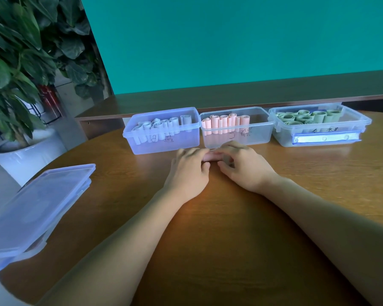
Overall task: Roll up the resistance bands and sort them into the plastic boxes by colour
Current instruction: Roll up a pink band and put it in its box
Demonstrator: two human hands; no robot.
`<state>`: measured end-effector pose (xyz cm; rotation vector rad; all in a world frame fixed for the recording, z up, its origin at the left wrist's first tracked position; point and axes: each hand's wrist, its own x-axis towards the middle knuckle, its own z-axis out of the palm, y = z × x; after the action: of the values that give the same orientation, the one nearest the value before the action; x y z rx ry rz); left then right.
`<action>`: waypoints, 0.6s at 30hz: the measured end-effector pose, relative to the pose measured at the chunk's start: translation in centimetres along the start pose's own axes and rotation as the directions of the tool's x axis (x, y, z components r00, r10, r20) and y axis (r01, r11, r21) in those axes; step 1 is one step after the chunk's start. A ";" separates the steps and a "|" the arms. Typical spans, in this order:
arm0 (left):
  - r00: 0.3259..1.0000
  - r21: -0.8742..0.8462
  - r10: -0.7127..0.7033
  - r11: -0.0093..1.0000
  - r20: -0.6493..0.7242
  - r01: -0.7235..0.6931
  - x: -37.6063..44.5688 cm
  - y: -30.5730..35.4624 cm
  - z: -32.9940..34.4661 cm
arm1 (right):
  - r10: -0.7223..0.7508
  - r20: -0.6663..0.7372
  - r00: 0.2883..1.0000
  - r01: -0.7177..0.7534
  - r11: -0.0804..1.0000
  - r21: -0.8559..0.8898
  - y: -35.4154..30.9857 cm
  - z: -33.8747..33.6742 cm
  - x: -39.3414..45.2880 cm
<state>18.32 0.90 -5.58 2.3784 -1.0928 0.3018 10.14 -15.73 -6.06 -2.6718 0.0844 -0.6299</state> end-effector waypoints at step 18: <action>0.990 -0.186 -0.125 0.973 0.058 0.134 3.1 -1.5 1.0 | 0.063 0.025 0.998 -0.061 0.997 -0.048 0.8 0.9 2.4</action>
<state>21.51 -0.76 -5.72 2.2824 -0.9363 0.0925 12.72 -16.44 -6.12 -2.7108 0.1760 -0.5794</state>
